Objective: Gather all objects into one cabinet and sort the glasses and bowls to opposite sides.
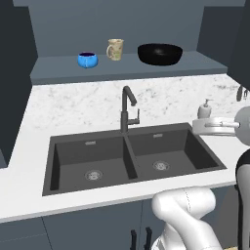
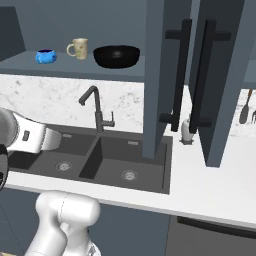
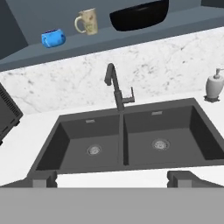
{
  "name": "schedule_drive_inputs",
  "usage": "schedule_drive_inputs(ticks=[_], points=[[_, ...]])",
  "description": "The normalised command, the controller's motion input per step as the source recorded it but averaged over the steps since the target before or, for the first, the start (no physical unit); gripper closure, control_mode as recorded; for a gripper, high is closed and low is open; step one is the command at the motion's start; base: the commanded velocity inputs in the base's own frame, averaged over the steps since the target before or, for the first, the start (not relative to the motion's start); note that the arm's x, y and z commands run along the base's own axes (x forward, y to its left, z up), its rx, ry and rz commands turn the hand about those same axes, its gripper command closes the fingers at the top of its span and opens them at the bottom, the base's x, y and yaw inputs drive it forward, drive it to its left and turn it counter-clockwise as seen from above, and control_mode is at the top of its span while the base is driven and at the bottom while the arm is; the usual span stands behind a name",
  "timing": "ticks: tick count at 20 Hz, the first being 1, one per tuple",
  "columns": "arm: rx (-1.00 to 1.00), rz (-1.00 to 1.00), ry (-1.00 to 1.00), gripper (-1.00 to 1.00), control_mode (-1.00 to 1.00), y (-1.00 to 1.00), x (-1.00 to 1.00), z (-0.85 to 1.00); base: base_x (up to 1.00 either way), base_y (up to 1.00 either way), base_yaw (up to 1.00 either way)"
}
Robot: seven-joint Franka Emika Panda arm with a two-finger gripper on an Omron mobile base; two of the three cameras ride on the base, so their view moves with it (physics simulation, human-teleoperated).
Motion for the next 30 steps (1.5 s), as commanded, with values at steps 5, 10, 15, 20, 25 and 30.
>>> schedule_drive_inputs(ticks=[5,10,15,20,25,30], points=[[0.0,0.0,0.0,-1.0,1.0,0.0,0.0,0.0,-0.09,0.0,0.0],[0.0,0.0,0.0,-1.0,1.0,0.0,0.0,0.0,-0.77,0.0,0.0],[0.0,0.0,0.0,-1.0,1.0,0.0,0.0,0.0,-0.82,0.0,0.0],[0.0,0.0,0.0,-1.0,1.0,0.0,0.0,0.0,-0.09,0.0,0.0],[0.0,0.0,0.0,-1.0,1.0,0.0,0.0,0.0,-0.1,0.08,0.03],[0.0,0.0,0.0,-1.0,1.0,0.0,0.0,0.0,-0.25,0.28,0.19]])
